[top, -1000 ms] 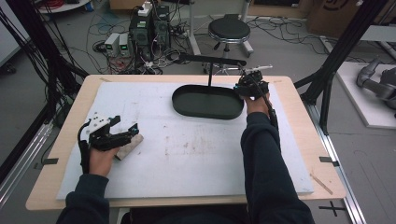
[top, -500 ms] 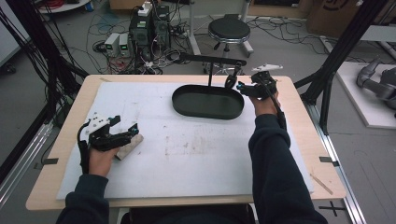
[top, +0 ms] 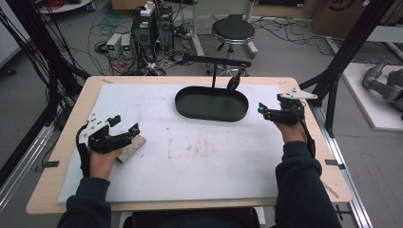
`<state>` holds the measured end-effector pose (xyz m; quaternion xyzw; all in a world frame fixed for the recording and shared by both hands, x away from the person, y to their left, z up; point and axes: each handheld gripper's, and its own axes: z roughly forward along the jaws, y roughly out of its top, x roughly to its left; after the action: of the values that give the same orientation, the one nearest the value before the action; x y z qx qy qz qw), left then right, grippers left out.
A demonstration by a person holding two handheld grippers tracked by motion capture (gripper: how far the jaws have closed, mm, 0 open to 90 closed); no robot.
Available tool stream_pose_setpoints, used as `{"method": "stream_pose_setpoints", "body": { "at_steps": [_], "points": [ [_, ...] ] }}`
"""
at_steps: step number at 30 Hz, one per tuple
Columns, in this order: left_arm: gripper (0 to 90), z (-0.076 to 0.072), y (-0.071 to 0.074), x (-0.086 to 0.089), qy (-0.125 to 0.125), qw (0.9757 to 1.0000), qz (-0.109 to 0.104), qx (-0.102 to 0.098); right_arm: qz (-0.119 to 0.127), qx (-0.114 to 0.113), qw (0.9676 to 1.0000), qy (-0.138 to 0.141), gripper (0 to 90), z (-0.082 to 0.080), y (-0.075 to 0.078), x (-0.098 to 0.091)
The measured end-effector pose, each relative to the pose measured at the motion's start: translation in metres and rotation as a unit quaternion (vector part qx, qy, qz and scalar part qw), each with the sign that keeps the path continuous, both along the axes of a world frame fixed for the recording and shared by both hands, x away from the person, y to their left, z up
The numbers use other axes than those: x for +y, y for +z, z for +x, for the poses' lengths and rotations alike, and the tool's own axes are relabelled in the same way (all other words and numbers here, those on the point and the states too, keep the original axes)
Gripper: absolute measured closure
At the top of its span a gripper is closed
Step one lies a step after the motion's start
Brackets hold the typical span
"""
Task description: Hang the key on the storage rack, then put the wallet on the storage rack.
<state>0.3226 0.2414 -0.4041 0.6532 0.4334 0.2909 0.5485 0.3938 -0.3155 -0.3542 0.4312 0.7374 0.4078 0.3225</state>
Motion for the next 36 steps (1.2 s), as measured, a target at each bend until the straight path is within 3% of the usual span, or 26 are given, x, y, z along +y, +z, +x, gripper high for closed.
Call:
{"method": "stream_pose_setpoints", "body": {
  "at_steps": [6,12,15,22,29,36],
  "points": [
    [18.4,0.001,0.0,0.002,0.002,0.9999,-0.01,-0.003,0.005,-0.017,0.9998,0.003,19.5,-0.022,-0.011,-0.009],
    [18.4,0.0,-0.001,0.001,-0.002,0.9999,-0.011,0.005,0.008,-0.012,0.9999,0.007,18.8,-0.031,-0.023,-0.014],
    [18.5,-0.001,0.0,0.001,-0.005,0.9999,-0.01,0.005,0.004,-0.001,0.9999,0.01,18.8,-0.033,-0.028,-0.015],
    [18.5,-0.002,0.002,0.006,0.007,0.9999,-0.011,0.0,0.016,-0.005,0.9998,0.01,18.9,-0.035,-0.027,-0.019],
    [18.5,-0.003,0.002,0.01,0.01,0.9999,-0.013,0.002,0.01,0.002,0.9998,0.014,18.9,-0.036,-0.031,-0.016],
    [18.5,-0.008,0.004,0.014,0.02,0.9996,-0.01,0.017,0.008,0.003,0.9996,0.027,18.9,-0.037,-0.032,-0.012]
  ]
}}
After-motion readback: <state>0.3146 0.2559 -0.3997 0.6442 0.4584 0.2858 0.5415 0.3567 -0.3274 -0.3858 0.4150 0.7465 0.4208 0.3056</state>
